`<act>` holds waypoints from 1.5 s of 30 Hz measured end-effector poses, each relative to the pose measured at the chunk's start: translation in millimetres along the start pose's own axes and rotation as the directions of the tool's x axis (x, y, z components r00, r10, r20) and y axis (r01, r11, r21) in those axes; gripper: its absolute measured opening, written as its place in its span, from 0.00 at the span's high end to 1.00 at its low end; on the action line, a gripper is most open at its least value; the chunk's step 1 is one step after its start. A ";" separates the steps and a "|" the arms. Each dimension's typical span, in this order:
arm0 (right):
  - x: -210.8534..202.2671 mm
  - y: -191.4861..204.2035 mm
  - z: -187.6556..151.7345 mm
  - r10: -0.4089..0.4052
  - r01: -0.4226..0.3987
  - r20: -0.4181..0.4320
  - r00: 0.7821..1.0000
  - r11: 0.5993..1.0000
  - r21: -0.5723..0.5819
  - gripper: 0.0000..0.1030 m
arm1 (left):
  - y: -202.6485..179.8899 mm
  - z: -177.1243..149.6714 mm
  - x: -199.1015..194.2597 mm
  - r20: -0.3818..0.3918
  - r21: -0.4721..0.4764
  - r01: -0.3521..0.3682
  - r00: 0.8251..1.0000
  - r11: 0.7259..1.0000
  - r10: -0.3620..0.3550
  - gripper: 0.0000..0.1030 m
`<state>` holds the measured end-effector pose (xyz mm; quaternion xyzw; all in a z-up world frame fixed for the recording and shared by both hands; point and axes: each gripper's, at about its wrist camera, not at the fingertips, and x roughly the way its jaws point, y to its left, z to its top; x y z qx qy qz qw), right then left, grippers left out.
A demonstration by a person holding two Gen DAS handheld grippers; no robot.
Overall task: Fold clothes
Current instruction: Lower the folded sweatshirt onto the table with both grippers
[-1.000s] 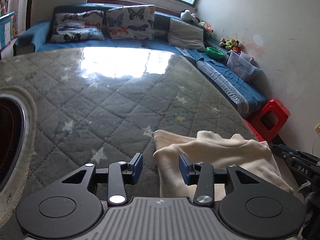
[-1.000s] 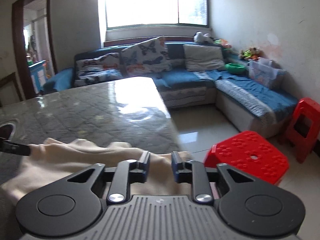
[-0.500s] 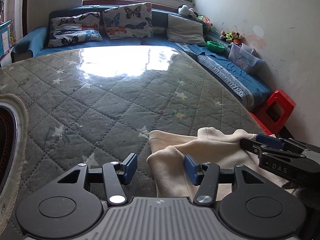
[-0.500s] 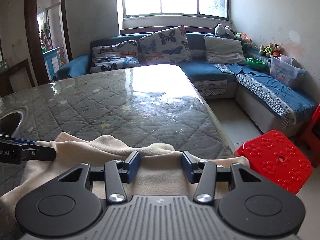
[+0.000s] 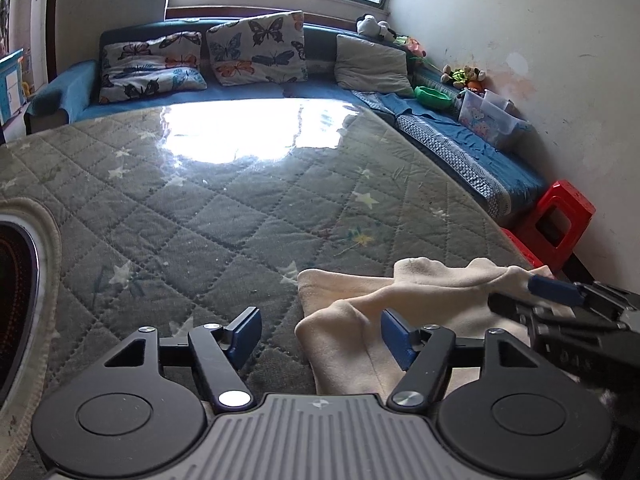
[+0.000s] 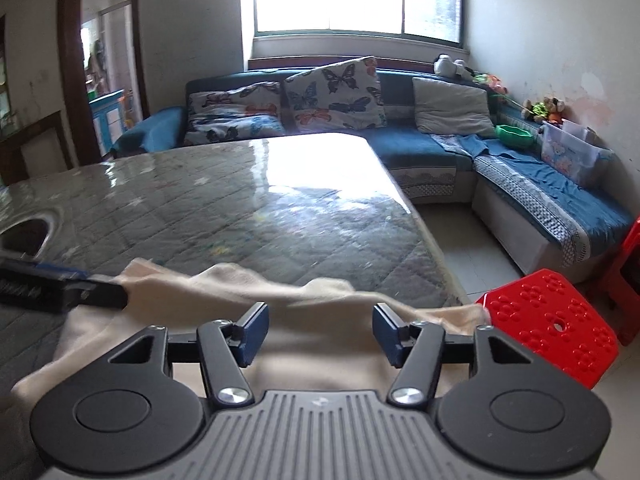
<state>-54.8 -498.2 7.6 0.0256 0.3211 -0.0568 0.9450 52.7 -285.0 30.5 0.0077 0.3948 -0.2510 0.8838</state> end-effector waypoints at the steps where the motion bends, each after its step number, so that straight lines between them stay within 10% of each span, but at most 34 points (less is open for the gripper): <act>1: -4.1 3.0 -2.0 0.009 -0.009 -0.001 1.000 1.000 -0.012 0.40 | -0.6 -0.3 -0.6 0.002 0.003 -0.001 1.000 1.000 0.001 0.32; 21: -67.0 29.2 -64.2 0.020 -0.019 0.056 0.998 1.000 -0.020 0.29 | 6.9 -10.8 0.6 -0.002 0.012 -0.052 0.999 0.999 0.052 0.29; 45: -87.1 22.9 -80.7 -0.053 0.051 0.146 0.988 0.999 0.012 0.39 | -4.7 -64.8 -42.9 0.059 0.127 -0.018 0.998 0.992 0.010 0.27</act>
